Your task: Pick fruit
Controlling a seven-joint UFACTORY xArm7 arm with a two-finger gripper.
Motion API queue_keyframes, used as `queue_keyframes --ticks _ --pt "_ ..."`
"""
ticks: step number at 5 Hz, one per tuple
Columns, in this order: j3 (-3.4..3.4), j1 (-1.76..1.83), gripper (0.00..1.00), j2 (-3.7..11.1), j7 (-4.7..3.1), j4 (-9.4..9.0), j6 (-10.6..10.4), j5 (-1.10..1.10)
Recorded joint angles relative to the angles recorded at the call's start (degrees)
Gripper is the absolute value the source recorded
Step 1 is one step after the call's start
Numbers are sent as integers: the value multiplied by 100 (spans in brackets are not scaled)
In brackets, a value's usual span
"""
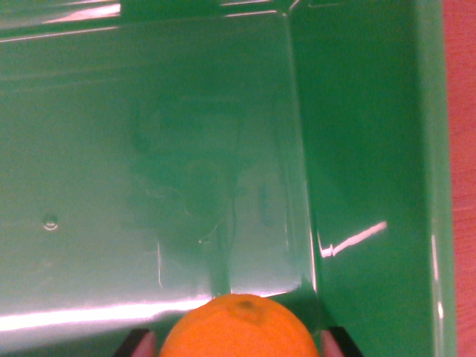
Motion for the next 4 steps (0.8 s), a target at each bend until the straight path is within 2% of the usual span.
queue_keyframes --ticks 1,2,3,4 --pt "0 0 100 0 0 0 0 0" --pt "4 3 100 -117 -27 136 252 11" --pt "4 3 100 -117 -27 136 252 11" --pt "9 6 100 -227 -52 266 491 22"
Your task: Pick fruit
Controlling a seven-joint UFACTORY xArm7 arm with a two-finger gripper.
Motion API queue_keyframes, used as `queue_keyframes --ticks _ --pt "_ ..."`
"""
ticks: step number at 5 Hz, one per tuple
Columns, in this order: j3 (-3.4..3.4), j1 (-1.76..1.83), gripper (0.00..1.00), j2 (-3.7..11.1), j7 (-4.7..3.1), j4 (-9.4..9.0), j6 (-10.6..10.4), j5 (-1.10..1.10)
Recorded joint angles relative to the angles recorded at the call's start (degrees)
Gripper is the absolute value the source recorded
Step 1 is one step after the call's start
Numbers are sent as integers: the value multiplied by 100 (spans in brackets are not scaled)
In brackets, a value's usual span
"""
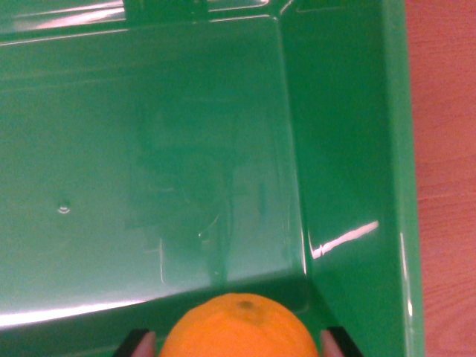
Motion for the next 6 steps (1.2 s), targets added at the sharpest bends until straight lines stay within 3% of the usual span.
queue_keyframes --ticks 1,2,3,4,5,6 --pt "0 0 100 0 0 0 0 0" --pt "4 3 100 -101 -23 118 218 10" --pt "4 3 100 -101 -23 118 218 10" --pt "7 5 100 -192 -44 224 414 18" --pt "7 5 100 -192 -44 224 414 18" --pt "10 7 100 -267 -61 312 576 26"
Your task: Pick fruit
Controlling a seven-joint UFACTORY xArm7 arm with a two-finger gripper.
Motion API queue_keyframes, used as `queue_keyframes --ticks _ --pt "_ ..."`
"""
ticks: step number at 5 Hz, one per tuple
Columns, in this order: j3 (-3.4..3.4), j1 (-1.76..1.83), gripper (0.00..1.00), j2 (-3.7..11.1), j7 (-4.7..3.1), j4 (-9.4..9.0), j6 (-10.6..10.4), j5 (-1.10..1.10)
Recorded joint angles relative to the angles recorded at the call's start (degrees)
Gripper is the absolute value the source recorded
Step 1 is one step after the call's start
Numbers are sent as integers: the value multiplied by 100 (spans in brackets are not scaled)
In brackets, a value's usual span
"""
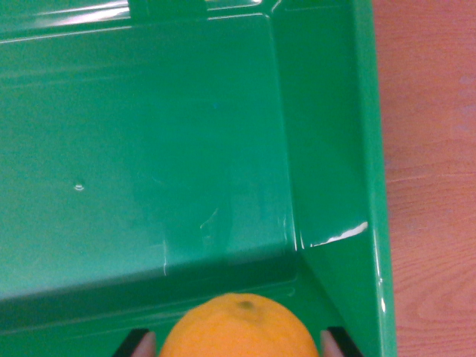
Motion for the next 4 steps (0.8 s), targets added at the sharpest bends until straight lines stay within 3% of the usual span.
queue_keyframes --ticks 4 --pt "4 3 100 -112 -26 131 242 11"
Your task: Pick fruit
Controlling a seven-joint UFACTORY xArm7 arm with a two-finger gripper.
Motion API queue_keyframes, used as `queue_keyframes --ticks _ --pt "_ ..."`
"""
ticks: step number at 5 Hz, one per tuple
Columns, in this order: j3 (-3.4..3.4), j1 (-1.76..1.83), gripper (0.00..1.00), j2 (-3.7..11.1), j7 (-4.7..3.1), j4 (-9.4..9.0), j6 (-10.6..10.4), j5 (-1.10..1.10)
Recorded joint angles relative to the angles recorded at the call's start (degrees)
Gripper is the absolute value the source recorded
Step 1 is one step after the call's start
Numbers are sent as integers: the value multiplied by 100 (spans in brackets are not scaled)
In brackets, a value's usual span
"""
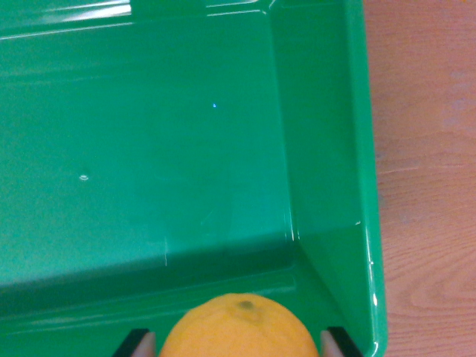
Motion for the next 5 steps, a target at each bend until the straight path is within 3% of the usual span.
queue_keyframes --ticks 5 --pt "1 1 100 -39 -9 45 84 4"
